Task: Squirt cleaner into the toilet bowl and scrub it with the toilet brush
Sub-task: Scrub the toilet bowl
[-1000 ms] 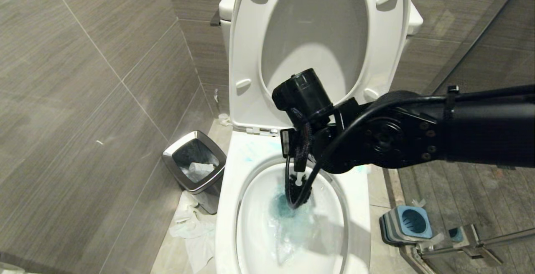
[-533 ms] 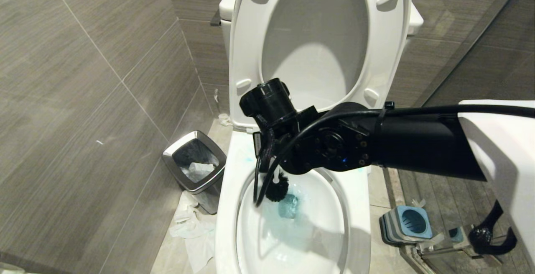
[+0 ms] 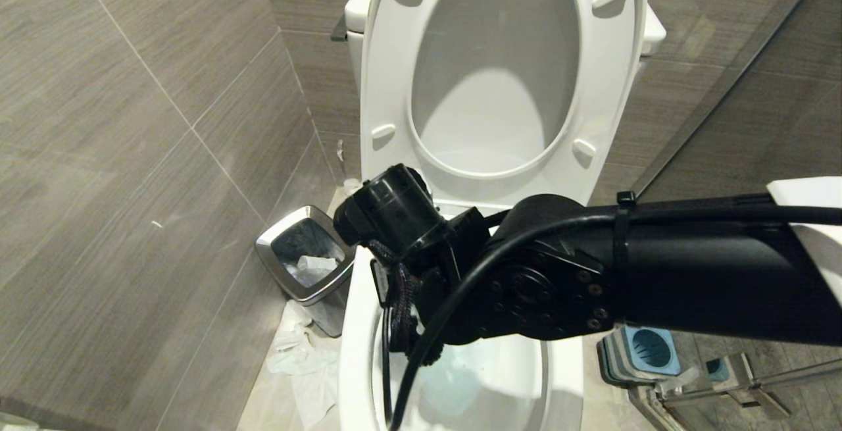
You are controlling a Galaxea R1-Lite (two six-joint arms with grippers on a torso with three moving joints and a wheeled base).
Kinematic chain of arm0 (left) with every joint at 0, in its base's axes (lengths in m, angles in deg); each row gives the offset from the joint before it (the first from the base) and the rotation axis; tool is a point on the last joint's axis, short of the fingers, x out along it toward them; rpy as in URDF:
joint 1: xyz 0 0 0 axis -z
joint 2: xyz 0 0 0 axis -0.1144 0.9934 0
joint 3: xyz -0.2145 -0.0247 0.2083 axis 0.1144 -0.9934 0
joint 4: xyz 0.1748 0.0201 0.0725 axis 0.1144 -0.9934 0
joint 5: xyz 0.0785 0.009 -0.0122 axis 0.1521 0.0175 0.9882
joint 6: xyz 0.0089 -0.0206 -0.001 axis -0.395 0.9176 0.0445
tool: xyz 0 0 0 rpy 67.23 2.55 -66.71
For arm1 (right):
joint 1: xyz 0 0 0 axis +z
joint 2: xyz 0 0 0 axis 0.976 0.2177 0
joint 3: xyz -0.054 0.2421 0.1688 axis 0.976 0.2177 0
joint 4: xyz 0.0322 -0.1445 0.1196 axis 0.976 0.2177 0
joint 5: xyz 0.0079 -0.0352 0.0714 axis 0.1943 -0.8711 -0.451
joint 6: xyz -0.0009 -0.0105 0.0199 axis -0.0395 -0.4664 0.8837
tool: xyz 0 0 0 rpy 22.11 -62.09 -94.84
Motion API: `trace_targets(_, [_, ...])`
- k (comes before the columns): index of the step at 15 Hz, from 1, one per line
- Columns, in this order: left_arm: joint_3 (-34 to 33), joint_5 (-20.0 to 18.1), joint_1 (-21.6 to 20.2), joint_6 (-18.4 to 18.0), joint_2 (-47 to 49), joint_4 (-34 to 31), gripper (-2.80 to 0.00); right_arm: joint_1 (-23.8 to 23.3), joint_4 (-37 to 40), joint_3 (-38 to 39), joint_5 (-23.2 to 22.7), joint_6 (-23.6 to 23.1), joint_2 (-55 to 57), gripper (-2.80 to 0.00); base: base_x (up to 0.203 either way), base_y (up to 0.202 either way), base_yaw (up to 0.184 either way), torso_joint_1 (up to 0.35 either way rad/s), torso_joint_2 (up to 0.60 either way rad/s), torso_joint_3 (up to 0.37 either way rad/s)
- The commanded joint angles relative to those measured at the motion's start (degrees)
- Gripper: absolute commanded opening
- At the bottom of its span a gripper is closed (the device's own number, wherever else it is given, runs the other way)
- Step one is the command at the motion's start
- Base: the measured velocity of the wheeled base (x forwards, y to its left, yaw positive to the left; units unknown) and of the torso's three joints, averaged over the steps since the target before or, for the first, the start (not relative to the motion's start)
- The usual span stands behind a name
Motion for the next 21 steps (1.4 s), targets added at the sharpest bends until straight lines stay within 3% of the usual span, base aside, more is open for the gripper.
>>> trace_targets(1, [-0.09,0.0,-0.02,-0.04,0.05,0.03,-2.8,0.74,0.05,9.62,0.27,1.43,-7.06,-2.8,0.0,0.0,0.0,0.0,0.0,0.0])
trace_targets(5, [-0.09,0.0,0.04,-0.04,0.05,0.03,-2.8,0.59,-0.08,22.27,0.62,5.56,-17.14,-2.8,0.0,0.0,0.0,0.0,0.0,0.0])
trace_targets(9, [-0.09,0.0,-0.02,-0.04,0.05,0.03,-2.8,-4.56,-0.17,25.13,0.97,5.37,-19.98,-2.8,0.0,0.0,0.0,0.0,0.0,0.0])
trace_targets(12, [-0.09,0.0,-0.04,-0.04,0.05,0.03,-2.8,-8.75,-2.0,22.64,1.01,2.32,-16.63,-2.8,0.0,0.0,0.0,0.0,0.0,0.0])
trace_targets(16, [-0.09,0.0,0.0,-0.04,0.05,0.03,-2.8,-9.22,-4.75,12.74,1.05,-0.88,-8.35,-2.8,0.0,0.0,0.0,0.0,0.0,0.0])
trace_targets(18, [-0.09,0.0,0.05,-0.04,0.05,0.03,-2.8,-8.28,-4.68,6.04,1.12,-1.94,-4.12,-2.8,0.0,0.0,0.0,0.0,0.0,0.0])
trace_targets(21, [-0.09,0.0,0.05,-0.04,0.05,0.03,-2.8,-2.43,-4.32,1.49,0.99,-3.52,-1.6,-2.8,0.0,0.0,0.0,0.0,0.0,0.0])
